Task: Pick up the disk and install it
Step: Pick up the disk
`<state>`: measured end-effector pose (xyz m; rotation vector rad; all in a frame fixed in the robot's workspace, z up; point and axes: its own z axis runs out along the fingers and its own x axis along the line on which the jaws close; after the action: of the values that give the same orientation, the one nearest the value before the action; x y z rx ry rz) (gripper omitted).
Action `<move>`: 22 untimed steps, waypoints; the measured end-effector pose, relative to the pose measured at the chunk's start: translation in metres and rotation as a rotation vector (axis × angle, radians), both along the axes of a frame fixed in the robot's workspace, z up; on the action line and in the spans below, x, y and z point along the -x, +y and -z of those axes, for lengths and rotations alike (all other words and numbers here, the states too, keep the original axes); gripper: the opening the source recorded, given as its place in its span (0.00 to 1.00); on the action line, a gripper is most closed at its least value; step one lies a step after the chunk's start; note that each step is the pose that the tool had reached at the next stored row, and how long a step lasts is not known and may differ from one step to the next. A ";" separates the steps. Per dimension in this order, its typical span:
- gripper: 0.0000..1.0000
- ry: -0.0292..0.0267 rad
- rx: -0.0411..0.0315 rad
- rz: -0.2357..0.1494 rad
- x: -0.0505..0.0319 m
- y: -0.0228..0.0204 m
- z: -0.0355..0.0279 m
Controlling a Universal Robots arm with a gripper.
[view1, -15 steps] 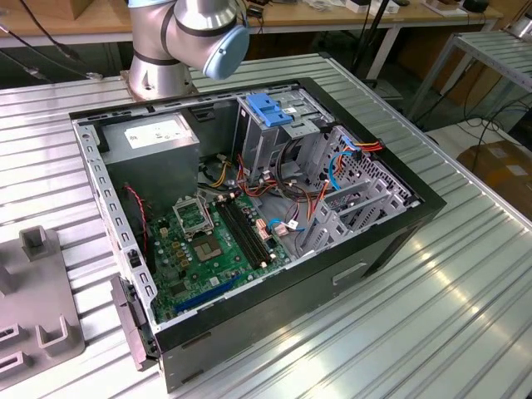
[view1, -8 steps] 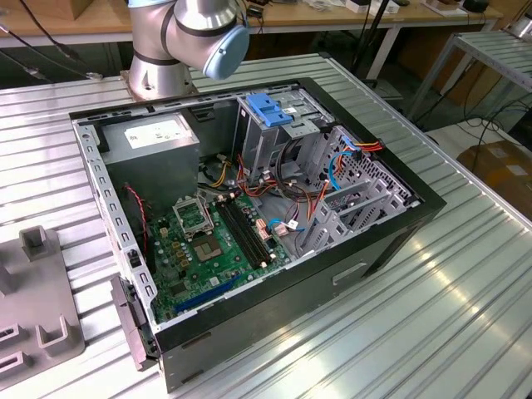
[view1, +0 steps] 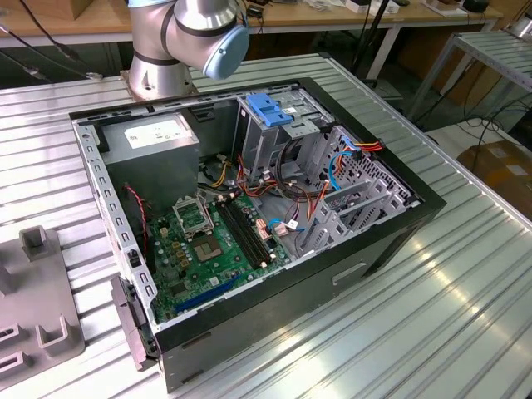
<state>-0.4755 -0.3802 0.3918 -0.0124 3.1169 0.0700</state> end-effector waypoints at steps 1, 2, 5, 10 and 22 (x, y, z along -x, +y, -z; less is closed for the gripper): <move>0.10 0.0001 0.0000 -0.027 0.0000 0.0000 0.0000; 0.10 0.0000 0.0000 -0.045 0.0000 0.0000 0.0000; 0.10 0.0000 0.0000 -0.139 0.0000 0.0000 0.0003; 0.10 0.0000 0.0000 -0.254 0.0000 -0.0001 0.0005; 0.10 0.0000 0.0000 -0.482 0.0000 -0.0001 0.0004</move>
<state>-0.4755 -0.3803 0.3914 -0.7582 3.0349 0.0770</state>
